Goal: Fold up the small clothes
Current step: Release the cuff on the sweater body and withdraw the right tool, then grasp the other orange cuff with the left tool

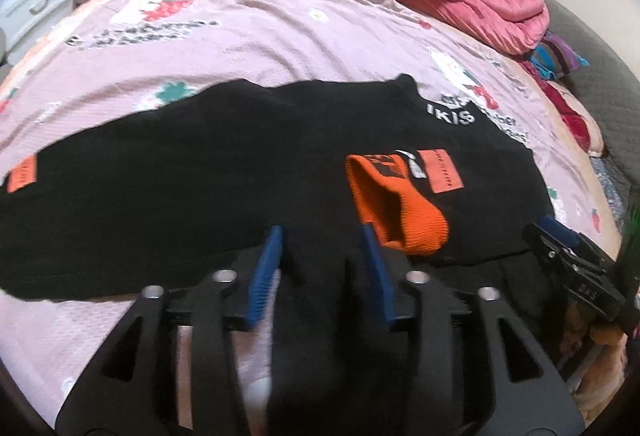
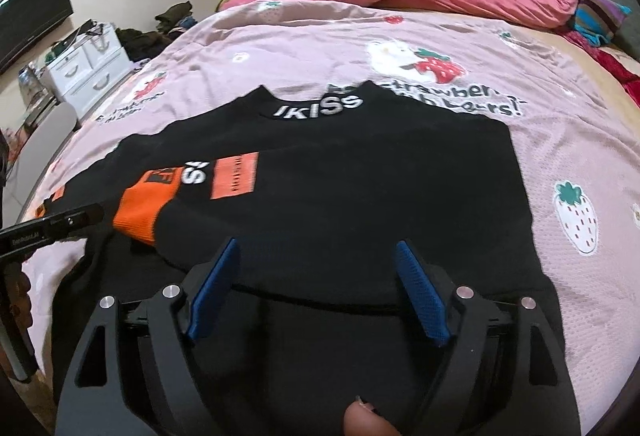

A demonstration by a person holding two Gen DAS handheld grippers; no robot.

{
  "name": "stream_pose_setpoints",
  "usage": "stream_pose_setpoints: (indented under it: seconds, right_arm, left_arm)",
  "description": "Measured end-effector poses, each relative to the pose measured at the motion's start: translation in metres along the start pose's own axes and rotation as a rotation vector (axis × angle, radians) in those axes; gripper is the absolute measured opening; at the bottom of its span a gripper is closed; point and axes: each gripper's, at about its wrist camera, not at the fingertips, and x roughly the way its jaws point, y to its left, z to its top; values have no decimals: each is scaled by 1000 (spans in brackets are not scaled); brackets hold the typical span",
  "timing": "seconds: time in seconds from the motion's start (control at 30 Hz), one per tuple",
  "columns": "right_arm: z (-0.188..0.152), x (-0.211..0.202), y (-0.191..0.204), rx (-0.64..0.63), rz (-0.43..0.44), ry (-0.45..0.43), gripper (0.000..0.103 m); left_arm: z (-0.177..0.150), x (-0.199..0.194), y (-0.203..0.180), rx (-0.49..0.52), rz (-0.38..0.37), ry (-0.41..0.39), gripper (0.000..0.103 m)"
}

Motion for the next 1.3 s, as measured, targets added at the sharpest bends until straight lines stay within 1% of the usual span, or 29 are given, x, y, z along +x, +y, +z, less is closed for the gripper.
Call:
stream_pose_setpoints:
  seconds: [0.07, 0.1, 0.13, 0.17, 0.2, 0.27, 0.3, 0.33, 0.43, 0.47, 0.5, 0.53, 0.6, 0.8, 0.9, 1.0, 1.3]
  right_arm:
    - [-1, -1, 8, -15, 8, -8, 86]
    - [-1, -2, 12, -24, 12, -12, 86]
    - [-1, -2, 16, -33, 14, -13, 86]
    - [-2, -3, 19, -39, 15, -16, 88]
    - [-2, -3, 22, -43, 17, -20, 89]
    - [-3, -5, 29, -50, 25, -28, 91]
    - [-3, -5, 31, -51, 28, -31, 91]
    - [-4, -6, 34, -51, 33, -36, 92]
    - [-4, -8, 44, -57, 47, -47, 92]
    - [-4, -9, 48, -61, 54, -55, 92]
    - [-3, -11, 52, -65, 60, -60, 92]
    - [-2, -12, 56, -67, 66, -64, 92]
    - [-1, -14, 64, -71, 83, -70, 97]
    - [5, -19, 95, -114, 116, -89, 97]
    - [5, -16, 110, -135, 125, -82, 97]
    - [6, -14, 123, -143, 140, -75, 97]
    - [13, -17, 163, -174, 178, -79, 97]
  left_arm:
    - [-1, -7, 7, 2, 22, -18, 47]
    - [-1, -9, 11, -6, 25, -23, 48]
    - [-1, -12, 15, -16, 25, -26, 52]
    - [-1, -13, 19, -25, 28, -31, 62]
    - [-2, -17, 25, -31, 40, -41, 65]
    - [-3, -22, 31, -33, 57, -52, 66]
    - [-4, -24, 35, -37, 66, -57, 73]
    - [-5, -27, 40, -44, 77, -65, 76]
    - [-9, -36, 55, -61, 111, -81, 78]
    - [-11, -38, 58, -66, 117, -84, 86]
    - [-12, -40, 62, -73, 124, -88, 90]
    - [-13, -44, 68, -83, 131, -96, 90]
    - [-16, -48, 75, -97, 138, -103, 90]
    - [-21, -58, 107, -175, 160, -110, 93]
    - [-24, -63, 121, -201, 190, -120, 93]
    - [-28, -68, 140, -254, 203, -121, 93]
    - [-37, -81, 170, -312, 225, -132, 94]
